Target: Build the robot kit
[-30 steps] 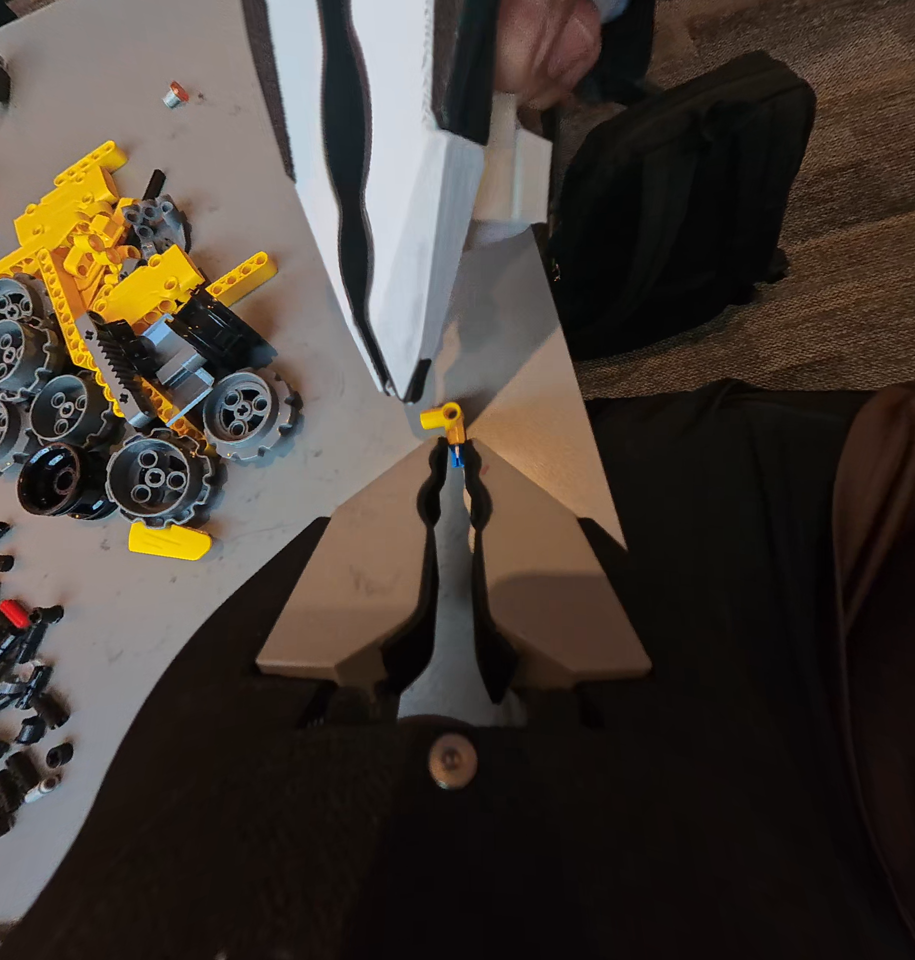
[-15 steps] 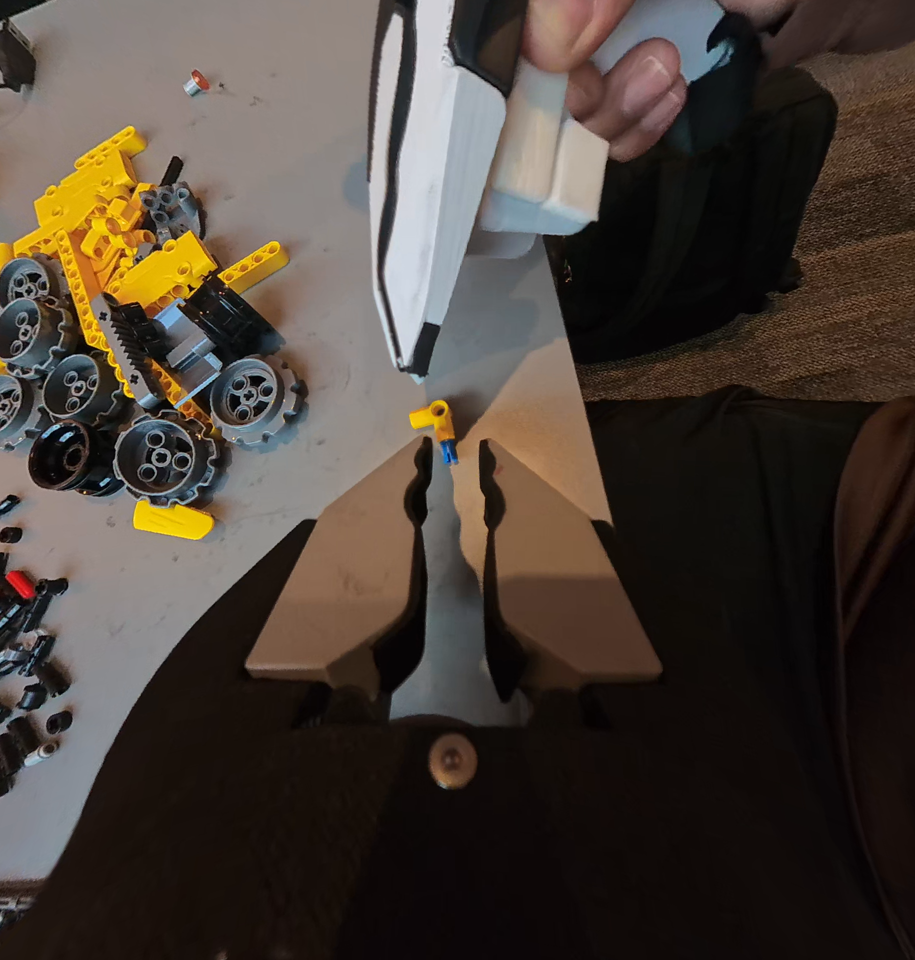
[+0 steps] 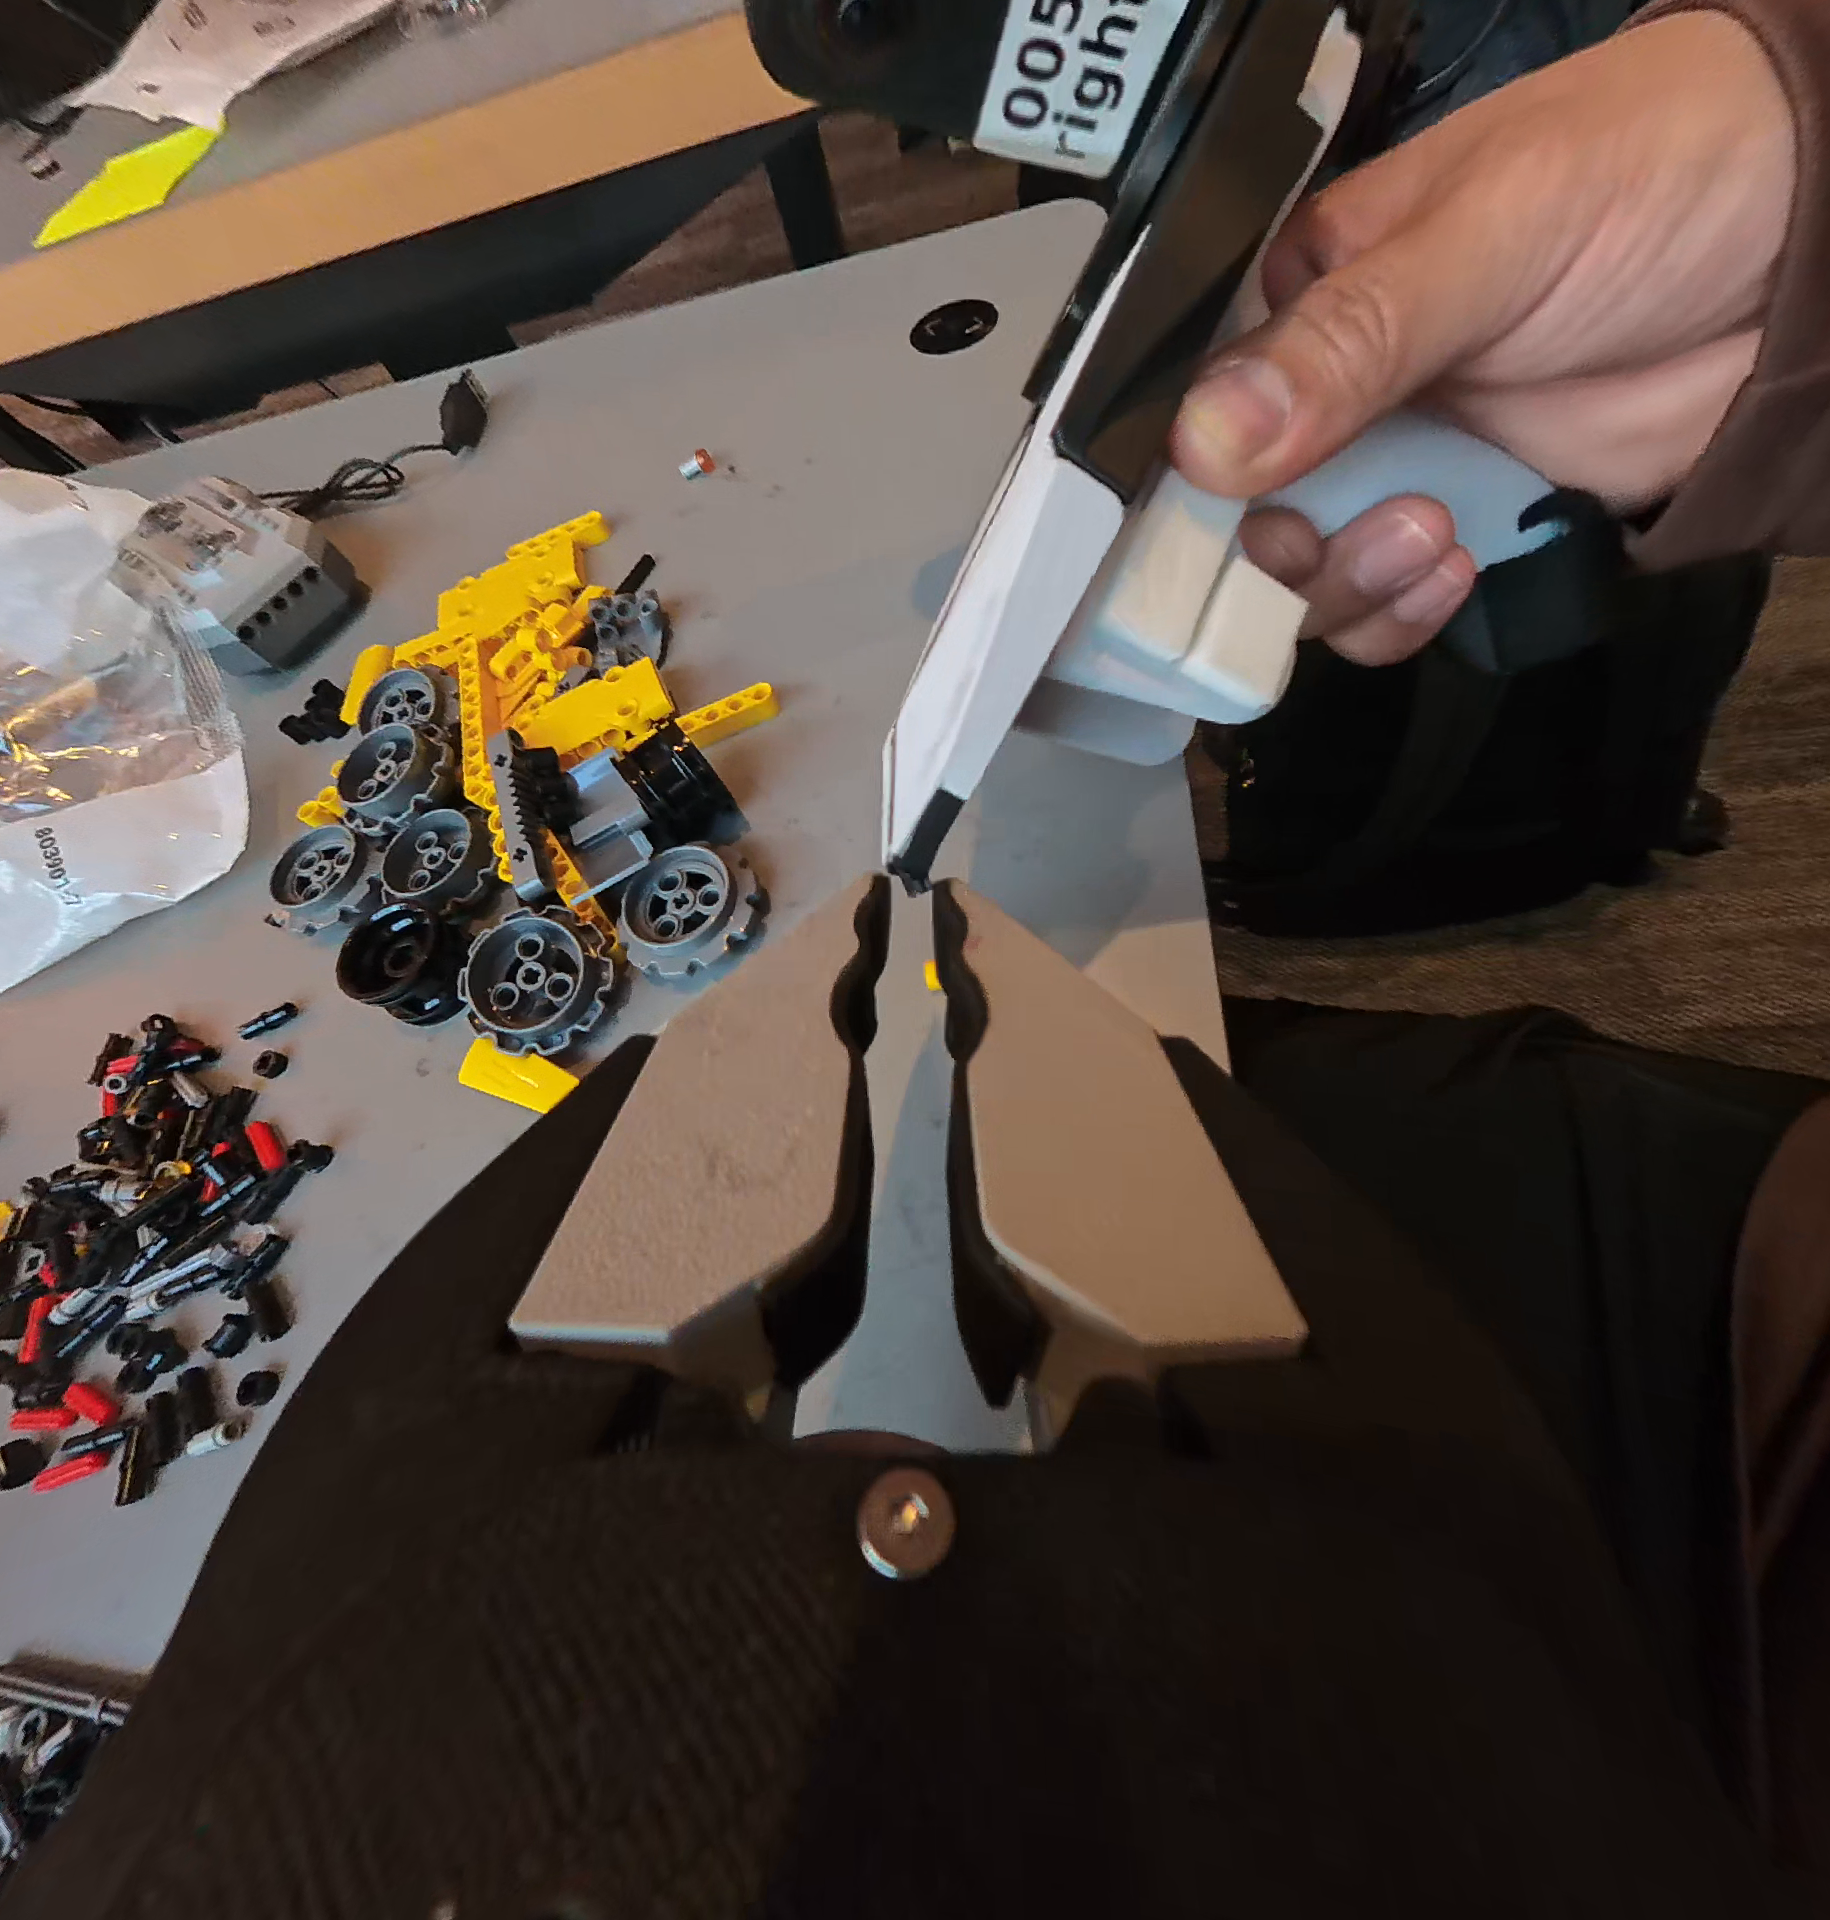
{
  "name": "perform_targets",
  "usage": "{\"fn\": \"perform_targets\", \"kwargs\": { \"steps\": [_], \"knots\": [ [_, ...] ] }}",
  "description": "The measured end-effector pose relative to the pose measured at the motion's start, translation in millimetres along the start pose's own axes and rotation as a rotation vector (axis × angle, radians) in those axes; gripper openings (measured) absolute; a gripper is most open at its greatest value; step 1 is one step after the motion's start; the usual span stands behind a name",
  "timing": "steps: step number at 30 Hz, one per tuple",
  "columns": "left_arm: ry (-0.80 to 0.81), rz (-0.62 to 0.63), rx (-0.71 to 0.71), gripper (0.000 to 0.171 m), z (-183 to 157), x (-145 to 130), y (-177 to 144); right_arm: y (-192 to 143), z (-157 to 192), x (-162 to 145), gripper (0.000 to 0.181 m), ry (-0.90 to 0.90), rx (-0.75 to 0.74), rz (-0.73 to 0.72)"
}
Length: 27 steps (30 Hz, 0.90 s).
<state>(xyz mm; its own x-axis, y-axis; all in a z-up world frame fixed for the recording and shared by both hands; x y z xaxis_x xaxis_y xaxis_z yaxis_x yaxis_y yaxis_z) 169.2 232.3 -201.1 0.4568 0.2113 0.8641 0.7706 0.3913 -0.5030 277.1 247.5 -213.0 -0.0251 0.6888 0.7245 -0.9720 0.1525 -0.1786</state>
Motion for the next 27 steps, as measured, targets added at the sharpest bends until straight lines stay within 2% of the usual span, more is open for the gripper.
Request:
{"fn": "perform_targets", "kwargs": {
  "steps": [5, 9, 13, 18, 21, 24, 27],
  "knots": [
    [0.007, -0.01, 0.018, 0.002, -0.2, 0.2, -0.3, 0.3, 0.0, -0.3, 0.004, 0.012, 0.001, -0.025],
    [0.034, -0.005, 0.002, 0.001, -2.8, -3.2, -0.2, -0.7, 1.3, -2.5, 0.004, -0.025, -0.003, 0.031],
    [0.072, -0.003, -0.029, 0.0, -5.7, -6.5, 0.6, -1.4, 4.9, -1.7, 0.004, -0.142, -0.025, 0.142],
    [0.141, -0.004, -0.07, 0.0, -11.0, -8.0, -1.2, -0.7, 14.2, 4.3, 0.004, -0.384, -0.039, 0.361],
    [0.188, 0.009, -0.058, 0.0, -12.1, -8.9, -1.4, 2.4, 17.2, 7.7, 0.004, -0.466, -0.055, 0.457],
    [0.197, -0.001, -0.056, 0.0, -11.8, -8.9, -3.1, 4.4, 18.3, 10.9, 0.004, -0.459, -0.037, 0.483],
    [0.165, -0.036, -0.044, 0.001, -8.7, -6.9, -6.4, 5.3, 17.6, 14.8, 0.004, -0.397, -0.008, 0.432]
  ]
}}
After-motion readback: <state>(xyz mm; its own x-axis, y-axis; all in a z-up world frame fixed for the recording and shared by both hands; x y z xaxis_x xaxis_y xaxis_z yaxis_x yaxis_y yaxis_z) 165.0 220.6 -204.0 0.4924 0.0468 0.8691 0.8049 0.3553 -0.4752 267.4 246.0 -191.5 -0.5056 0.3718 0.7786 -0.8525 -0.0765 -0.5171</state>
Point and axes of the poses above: each gripper's, where its closed fingertips meet, y out along the fingers, x out of its top, z = x × y across the jaws, the point moved 7 cm from there along -y, back along the fingers, and after that the axes turned 14 degrees about -y, right-handed, at the moved point
